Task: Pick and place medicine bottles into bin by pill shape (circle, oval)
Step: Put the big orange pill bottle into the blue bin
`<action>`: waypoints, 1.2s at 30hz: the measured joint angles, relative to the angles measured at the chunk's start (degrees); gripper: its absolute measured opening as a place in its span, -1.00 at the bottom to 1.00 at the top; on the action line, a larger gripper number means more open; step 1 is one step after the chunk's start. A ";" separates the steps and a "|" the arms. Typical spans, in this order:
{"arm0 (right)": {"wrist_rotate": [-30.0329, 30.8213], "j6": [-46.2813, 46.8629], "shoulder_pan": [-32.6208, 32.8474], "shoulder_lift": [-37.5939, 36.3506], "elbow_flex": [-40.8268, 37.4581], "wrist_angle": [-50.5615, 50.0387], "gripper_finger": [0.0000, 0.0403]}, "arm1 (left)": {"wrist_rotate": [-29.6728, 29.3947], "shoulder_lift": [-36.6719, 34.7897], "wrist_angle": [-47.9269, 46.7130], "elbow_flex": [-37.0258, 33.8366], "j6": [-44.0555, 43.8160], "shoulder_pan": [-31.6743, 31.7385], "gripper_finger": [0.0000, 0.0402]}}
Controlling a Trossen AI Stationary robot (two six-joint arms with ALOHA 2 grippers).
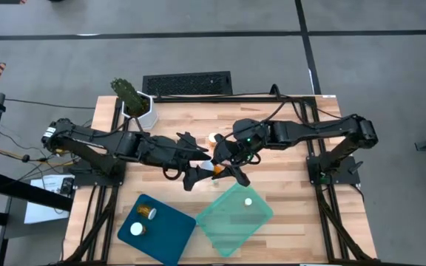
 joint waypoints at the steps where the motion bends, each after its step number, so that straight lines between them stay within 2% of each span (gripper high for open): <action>1: 0.00 0.04 -0.02 0.23 0.02 -0.09 -0.07 | 0.21 0.07 -0.49 0.00 0.43 0.00 0.54; 10: -0.64 0.58 -0.59 1.06 -0.33 -2.90 -0.07 | 3.66 3.15 -2.64 0.11 1.55 0.44 0.52; 22: -0.24 0.29 -0.63 0.99 -0.29 -3.52 -0.04 | 4.02 3.34 -2.68 0.11 1.96 0.71 0.51; 36: 0.08 1.79 -0.66 0.99 -0.18 -4.01 -0.01 | 4.41 3.43 -2.96 0.04 1.79 0.72 0.04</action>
